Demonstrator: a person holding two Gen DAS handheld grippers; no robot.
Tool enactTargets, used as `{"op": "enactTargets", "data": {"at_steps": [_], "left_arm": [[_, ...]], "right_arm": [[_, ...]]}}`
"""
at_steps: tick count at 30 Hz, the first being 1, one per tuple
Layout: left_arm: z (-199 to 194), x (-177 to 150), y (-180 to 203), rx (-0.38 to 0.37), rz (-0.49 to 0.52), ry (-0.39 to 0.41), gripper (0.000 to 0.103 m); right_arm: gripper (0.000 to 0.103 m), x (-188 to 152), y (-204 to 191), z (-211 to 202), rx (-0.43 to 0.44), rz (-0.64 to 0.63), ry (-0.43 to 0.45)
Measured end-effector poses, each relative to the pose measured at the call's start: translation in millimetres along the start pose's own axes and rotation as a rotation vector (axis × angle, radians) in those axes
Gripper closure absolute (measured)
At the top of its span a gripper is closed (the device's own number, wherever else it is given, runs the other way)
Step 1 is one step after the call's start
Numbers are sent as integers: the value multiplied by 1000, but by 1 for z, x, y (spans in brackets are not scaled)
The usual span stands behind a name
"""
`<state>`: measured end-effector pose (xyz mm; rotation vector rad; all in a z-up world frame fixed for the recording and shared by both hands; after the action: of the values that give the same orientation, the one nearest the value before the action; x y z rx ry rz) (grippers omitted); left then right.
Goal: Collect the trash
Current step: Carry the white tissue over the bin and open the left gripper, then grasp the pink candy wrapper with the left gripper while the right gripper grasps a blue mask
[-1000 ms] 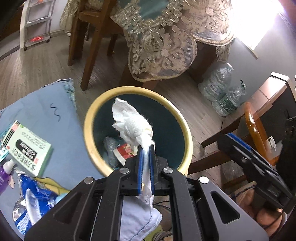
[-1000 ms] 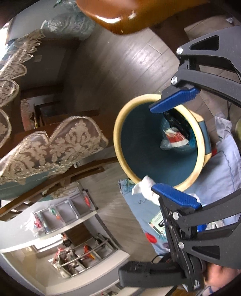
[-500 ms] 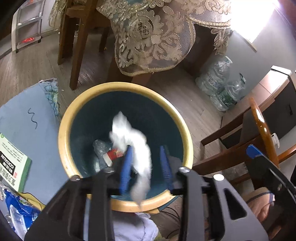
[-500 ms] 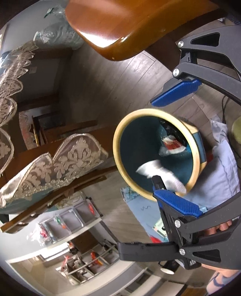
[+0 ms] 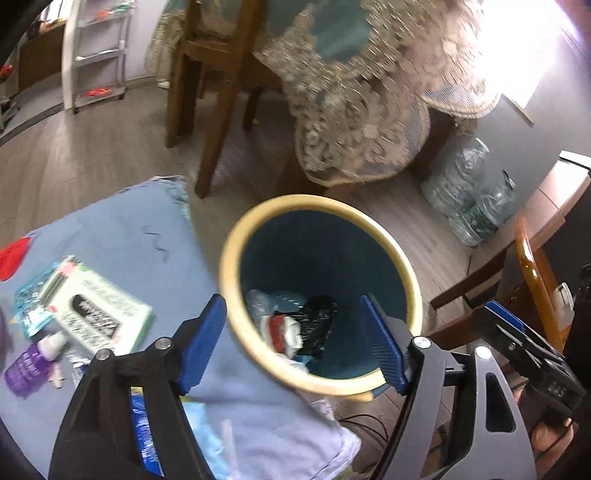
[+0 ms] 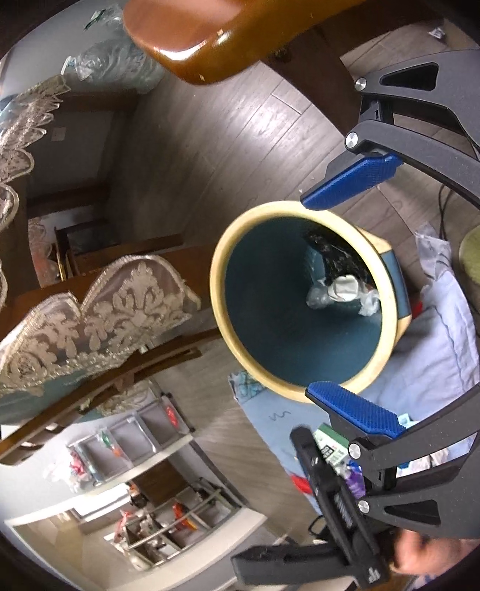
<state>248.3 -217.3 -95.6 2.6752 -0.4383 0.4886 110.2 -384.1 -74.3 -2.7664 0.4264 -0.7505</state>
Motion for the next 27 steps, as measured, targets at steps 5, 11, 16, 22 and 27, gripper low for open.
{"op": "enactTargets", "data": {"at_steps": [5, 11, 16, 22, 27], "left_arm": [[-23, -9, -28, 35, -37, 24, 26], [-51, -24, -80, 111, -95, 41, 26], [-72, -44, -147, 208, -211, 51, 25], [-78, -60, -213, 375, -275, 22, 26], [-67, -63, -258, 461, -304, -32, 38]], "right_arm": [[9, -4, -11, 8, 4, -32, -25], [9, -9, -25, 14, 11, -60, -44], [9, -12, -37, 19, 21, -77, -54], [9, -17, -58, 27, 30, -127, -80], [9, -23, -80, 30, 33, -178, -91]]}}
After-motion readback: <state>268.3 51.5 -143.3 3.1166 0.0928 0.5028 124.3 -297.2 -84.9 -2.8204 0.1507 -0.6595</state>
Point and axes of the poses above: each gripper's, at about its wrist camera, not at the fingertips, and z roughly the way its jaws point, y to its right, x to its top, the point moved 5 cm from there along z, roughly the way its jaws point, and after that the axes turned 14 degrees about -y, right-handed, at the moved point
